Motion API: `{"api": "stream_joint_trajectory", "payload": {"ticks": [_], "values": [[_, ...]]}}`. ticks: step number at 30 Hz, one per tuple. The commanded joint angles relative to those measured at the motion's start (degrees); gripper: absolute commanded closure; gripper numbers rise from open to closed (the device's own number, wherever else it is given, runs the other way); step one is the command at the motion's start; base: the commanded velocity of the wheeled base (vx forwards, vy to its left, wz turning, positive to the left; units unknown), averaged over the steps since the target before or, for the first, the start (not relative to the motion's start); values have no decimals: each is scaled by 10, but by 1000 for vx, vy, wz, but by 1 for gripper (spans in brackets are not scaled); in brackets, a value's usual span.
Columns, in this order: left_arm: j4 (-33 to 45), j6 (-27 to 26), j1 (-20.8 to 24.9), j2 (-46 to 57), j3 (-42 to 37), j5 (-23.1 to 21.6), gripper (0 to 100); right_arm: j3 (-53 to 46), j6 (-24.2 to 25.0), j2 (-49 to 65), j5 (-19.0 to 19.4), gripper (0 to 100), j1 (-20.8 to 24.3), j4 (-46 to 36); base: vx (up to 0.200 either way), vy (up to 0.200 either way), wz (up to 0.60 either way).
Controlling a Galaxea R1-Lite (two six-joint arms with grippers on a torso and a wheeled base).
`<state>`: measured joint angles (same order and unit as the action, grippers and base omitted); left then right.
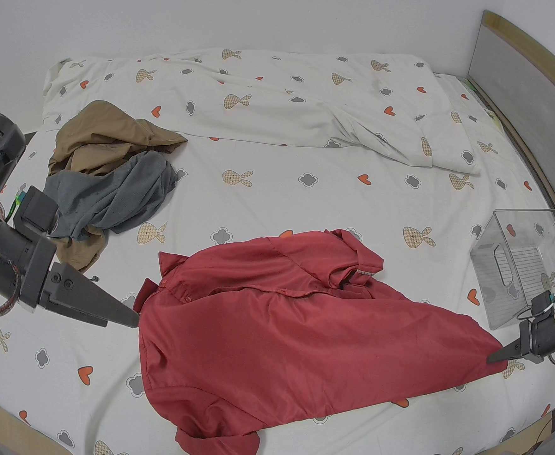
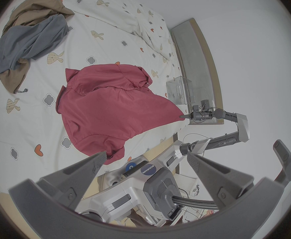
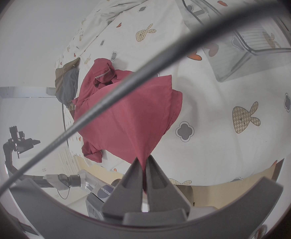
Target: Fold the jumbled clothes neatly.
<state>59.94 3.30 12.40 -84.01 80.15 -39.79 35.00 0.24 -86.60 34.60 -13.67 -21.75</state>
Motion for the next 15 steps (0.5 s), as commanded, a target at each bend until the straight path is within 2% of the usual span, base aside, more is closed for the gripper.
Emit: {"api": "stream_joint_trajectory", "payload": {"ticks": [1,5,8,11,12,15], "values": [[0,0,0,-3,0,0,0,-9,-9,3,0,100,0,-2,0,0,0],[0,0,0,-6,0,0,0,-32,-46,-18,-19,100,29,-2,0,0,0],[0,0,0,-7,0,1,0,-44,-49,-44,-60,100,51,1,0,0,0],[0,0,0,-7,0,0,0,-56,-49,-53,-74,100,59,4,0,0,0],[0,0,0,-7,0,0,0,-56,-48,-56,-73,0,62,4,0,0,0],[0,0,0,-9,0,0,0,-60,-48,-55,-72,0,66,4,0,0,0]]}}
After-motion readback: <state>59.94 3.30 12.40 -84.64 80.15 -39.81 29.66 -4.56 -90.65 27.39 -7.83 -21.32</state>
